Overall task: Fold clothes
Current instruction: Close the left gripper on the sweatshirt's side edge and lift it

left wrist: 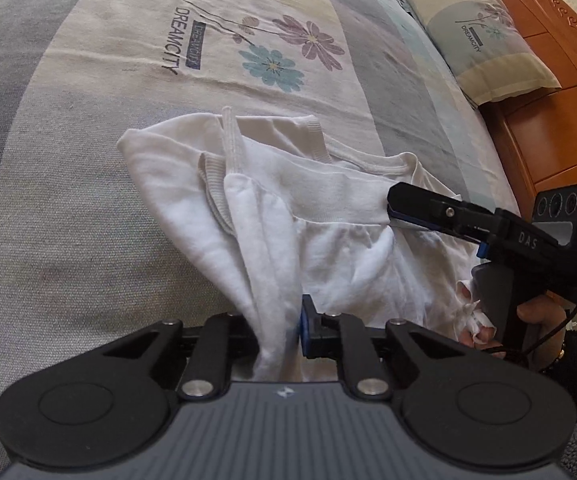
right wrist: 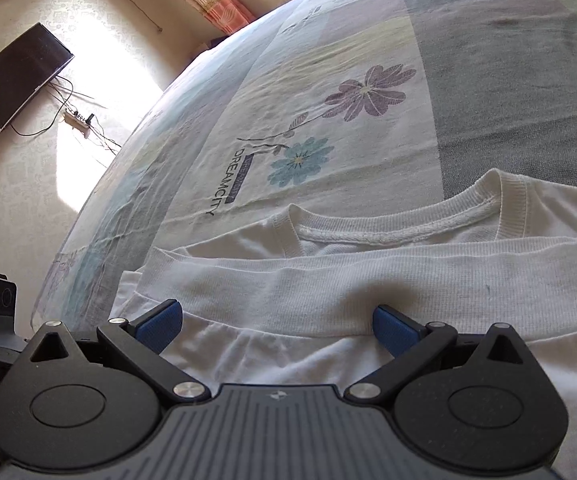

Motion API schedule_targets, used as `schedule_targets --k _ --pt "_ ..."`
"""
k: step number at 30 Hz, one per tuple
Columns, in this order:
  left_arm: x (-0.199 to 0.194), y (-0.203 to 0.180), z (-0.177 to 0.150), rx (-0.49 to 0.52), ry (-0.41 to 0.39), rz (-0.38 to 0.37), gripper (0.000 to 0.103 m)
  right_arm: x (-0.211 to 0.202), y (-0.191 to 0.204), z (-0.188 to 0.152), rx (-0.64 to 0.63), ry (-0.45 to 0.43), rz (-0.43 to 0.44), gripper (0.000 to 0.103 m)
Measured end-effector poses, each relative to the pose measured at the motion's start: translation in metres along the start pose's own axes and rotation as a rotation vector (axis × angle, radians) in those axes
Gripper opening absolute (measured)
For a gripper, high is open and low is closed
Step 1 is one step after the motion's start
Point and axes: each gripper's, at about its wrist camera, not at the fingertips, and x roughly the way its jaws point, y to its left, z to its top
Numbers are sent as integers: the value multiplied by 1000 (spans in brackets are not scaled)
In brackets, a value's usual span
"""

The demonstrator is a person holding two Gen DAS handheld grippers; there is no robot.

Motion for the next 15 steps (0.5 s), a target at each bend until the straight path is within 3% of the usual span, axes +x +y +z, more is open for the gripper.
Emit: schedule_targets --k 5,12,15 --pt "2 11 3 -10 21 -63 13 -24 12 -4 46 9 -32 103" --pt "4 13 11 -11 63 -111 13 -33 21 -61 202 183 -98 103" --pt "3 6 15 1 79 -102 13 -41 25 -66 216 167 -110 103"
